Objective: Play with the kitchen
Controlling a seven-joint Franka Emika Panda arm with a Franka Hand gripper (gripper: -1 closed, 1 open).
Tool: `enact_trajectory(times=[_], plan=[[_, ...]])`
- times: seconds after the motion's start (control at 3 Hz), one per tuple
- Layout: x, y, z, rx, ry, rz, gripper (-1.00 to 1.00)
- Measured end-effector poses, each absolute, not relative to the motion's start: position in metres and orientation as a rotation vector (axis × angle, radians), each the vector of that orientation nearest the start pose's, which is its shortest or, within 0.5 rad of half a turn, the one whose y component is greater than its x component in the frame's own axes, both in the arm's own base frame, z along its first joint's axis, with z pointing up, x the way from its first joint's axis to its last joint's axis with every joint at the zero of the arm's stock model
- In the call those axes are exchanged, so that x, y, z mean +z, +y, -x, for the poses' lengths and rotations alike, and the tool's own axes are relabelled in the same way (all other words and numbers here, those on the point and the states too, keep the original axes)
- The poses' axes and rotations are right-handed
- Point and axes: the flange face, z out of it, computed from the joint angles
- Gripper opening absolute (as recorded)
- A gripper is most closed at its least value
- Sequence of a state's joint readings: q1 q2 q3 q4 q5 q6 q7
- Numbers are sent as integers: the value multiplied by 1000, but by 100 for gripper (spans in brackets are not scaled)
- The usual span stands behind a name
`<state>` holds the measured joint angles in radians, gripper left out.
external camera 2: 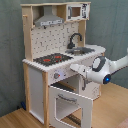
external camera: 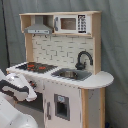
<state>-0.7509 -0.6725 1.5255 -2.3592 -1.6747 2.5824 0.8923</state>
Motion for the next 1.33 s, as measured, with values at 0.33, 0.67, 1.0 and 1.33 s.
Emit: enact_trajectory(times=[0.33,0.67,1.0,1.33], plan=[[339,370,-348,1068,1234,-1284,-100],[339,370,-348,1149,1173,-1363,-100],[339,370,-348,1226,1112,-1438,-100],[340,375,-345,1287,1076,-1484,-100]])
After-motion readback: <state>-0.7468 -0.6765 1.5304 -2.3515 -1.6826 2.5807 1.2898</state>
